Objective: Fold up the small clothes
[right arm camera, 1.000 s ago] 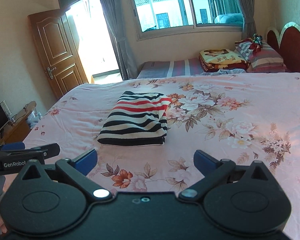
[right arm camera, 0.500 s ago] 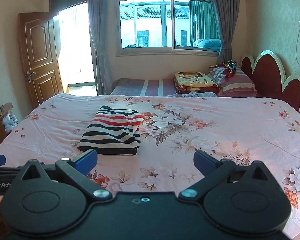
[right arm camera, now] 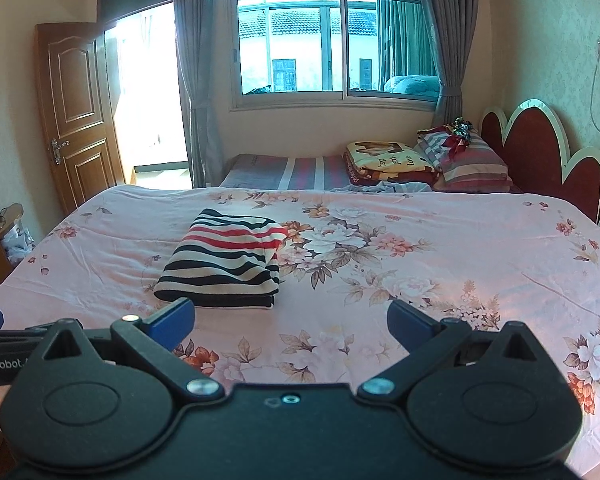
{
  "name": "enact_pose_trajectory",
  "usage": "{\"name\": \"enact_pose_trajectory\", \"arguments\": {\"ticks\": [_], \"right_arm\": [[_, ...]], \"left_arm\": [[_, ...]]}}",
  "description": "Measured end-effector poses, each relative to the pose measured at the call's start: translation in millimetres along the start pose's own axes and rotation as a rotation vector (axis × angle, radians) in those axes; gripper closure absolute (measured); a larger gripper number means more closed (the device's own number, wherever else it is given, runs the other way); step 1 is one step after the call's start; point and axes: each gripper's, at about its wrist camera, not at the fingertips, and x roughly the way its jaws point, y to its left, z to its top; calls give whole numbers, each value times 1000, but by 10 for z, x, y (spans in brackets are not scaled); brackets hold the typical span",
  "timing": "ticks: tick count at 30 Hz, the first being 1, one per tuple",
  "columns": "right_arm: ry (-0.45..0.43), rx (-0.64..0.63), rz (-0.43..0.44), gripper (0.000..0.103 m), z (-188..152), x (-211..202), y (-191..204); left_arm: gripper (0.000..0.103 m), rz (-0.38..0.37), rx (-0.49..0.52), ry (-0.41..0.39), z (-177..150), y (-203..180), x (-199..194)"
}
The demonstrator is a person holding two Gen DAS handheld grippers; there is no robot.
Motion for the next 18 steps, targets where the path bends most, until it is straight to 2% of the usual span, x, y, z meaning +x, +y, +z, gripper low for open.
{"name": "enact_pose_trajectory", "arguments": {"ticks": [18], "right_arm": [[4, -5, -1, 1, -27, 15, 15]], "left_arm": [[0, 9, -15, -4, 36, 29, -4]]}}
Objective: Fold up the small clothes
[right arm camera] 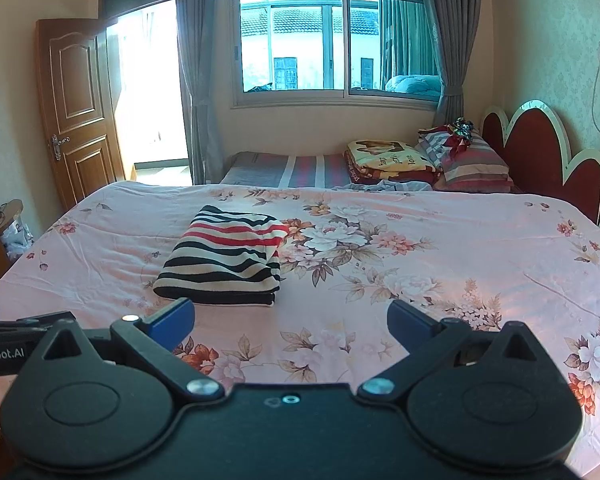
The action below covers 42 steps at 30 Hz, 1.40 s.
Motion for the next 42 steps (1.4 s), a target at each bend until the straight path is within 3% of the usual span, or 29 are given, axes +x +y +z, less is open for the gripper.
{"name": "enact_pose_trajectory", "arguments": {"ticks": [42], "right_arm": [[16, -3, 0, 1, -3, 73, -11]], "left_arm": [[0, 12, 13, -14, 10, -52, 6]]}}
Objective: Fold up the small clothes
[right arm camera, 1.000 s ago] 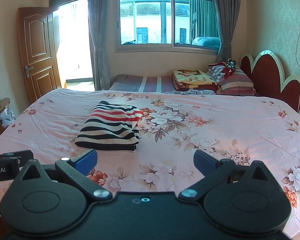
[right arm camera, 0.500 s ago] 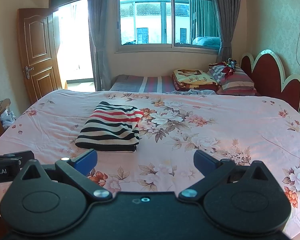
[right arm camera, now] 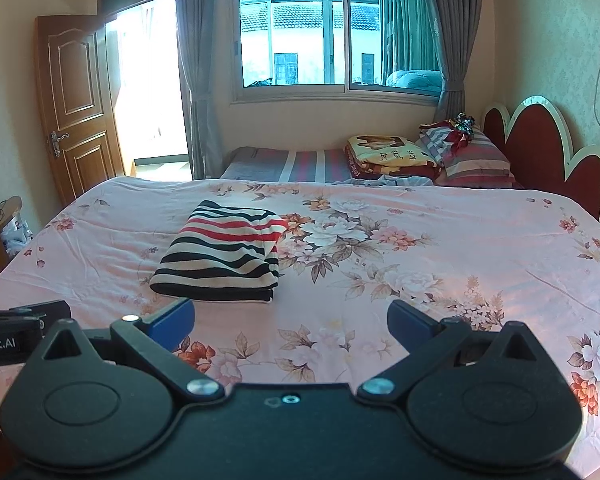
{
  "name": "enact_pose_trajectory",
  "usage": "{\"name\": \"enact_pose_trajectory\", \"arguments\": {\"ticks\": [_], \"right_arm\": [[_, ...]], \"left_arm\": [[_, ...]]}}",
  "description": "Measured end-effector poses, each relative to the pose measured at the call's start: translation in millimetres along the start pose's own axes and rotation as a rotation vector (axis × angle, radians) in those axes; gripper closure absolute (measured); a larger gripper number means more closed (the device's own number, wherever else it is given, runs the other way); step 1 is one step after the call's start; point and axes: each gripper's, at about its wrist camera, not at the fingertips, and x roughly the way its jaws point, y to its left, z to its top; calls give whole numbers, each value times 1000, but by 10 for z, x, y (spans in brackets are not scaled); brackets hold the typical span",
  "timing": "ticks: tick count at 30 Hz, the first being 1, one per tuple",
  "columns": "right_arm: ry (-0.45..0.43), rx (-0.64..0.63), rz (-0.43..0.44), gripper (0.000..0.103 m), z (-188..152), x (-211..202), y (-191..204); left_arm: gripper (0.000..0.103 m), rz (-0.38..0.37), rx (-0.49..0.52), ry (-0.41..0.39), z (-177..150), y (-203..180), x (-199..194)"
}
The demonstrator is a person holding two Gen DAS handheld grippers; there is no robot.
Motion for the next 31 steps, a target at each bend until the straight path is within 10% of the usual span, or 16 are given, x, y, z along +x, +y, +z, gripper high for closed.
{"name": "enact_pose_trajectory", "arguments": {"ticks": [31], "right_arm": [[19, 0, 7, 1, -23, 97, -59]], "left_arm": [[0, -33, 42, -29, 14, -104, 103]]}}
